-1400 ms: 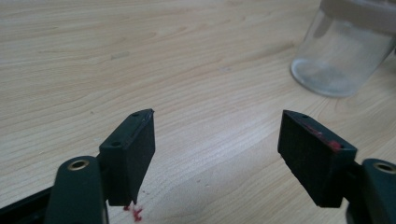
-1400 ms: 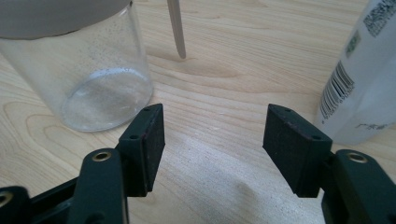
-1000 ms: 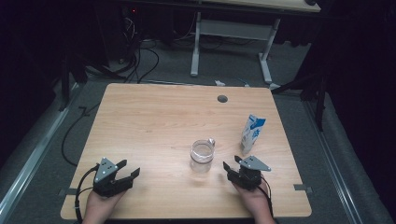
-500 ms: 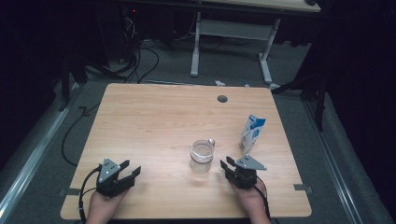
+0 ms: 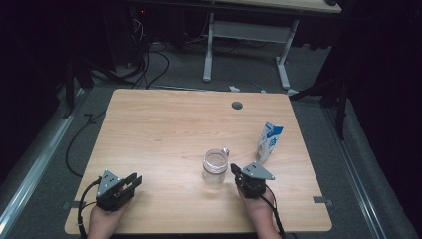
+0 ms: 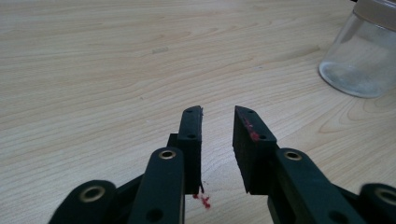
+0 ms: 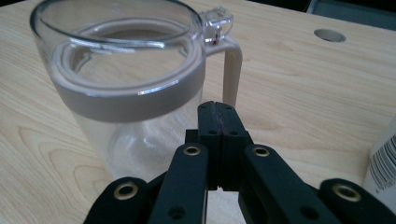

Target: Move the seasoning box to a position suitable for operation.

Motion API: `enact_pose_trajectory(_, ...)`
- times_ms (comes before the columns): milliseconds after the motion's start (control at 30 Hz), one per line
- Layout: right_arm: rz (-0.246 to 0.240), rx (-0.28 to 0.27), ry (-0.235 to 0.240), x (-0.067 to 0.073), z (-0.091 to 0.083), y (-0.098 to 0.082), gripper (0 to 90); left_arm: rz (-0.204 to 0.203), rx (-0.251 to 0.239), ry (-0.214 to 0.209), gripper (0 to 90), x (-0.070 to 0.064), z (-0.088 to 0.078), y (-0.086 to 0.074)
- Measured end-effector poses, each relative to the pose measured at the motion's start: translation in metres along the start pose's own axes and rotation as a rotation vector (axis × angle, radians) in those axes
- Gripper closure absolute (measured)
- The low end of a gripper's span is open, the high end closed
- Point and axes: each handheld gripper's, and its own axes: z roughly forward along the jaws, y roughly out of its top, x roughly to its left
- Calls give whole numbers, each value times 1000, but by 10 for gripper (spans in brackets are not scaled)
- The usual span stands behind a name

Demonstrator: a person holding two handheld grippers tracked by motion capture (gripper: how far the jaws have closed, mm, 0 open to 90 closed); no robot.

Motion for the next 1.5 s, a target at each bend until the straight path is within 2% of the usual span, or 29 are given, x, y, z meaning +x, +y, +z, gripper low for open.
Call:
enact_pose_trajectory(267, -21, -22, 11, 1, 5, 10, 900, -13, 8, 4, 795, 0, 2, 0)
enact_pose_trajectory(500, -14, -5, 54, 4, 25, 22, 900, -22, 9, -23, 792, -1, 4, -1)
enact_pose_trajectory(600, -19, 1, 73, 12, 35, 26, 900, -23, 15, -30, 788, -1, 5, -1)
enact_pose_trajectory(633, -29, 0, 97, 17, 41, 29, 900, -19, 18, -35, 776, -2, 6, -1)
enact_pose_trajectory(733, -44, 2, 117, 24, 47, 32, 900, -21, 18, -42, 770, -3, 8, -1)
enact_pose_trajectory(767, -53, 2, 140, 31, 53, 35, 900, -15, 23, -44, 770, -4, 9, -1)
enact_pose_trajectory(833, -58, 6, 145, 35, 56, 37, 899, -20, 29, -53, 762, -4, 9, -1)
enact_pose_trajectory(933, -53, 8, 139, 33, 52, 34, 898, -14, 27, -48, 748, -5, 10, -1)
enact_pose_trajectory(1033, -64, 16, 112, 22, 35, 19, 898, 28, 16, -2, 752, -13, 12, -1)
enact_pose_trajectory(1100, -65, 17, 106, 18, 30, 15, 898, 41, 9, 4, 772, -15, 13, 0)
enact_pose_trajectory(1167, -62, 10, 78, 8, 16, 3, 898, 29, 11, -3, 827, -19, 21, 3)
enact_pose_trajectory(1200, -62, 10, 78, 8, 16, 3, 898, 29, 11, -3, 836, -19, 21, 3)
enact_pose_trajectory(1233, -54, 3, 77, 2, 9, -2, 898, 3, 18, -25, 836, -22, 28, 5)
enact_pose_trajectory(1333, -51, 7, 88, -2, 5, -4, 894, 4, 29, -33, 841, -27, 35, 6)
enact_pose_trajectory(1367, -54, 9, 92, -6, 1, -6, 888, -15, 30, -38, 842, -32, 42, 8)
enact_pose_trajectory(1467, -52, 8, 94, -9, -2, -10, 883, -13, 32, -30, 855, -38, 46, 12)
enact_pose_trajectory(1500, -62, 16, 87, -11, -2, -13, 882, 4, 33, -15, 868, -43, 51, 18)
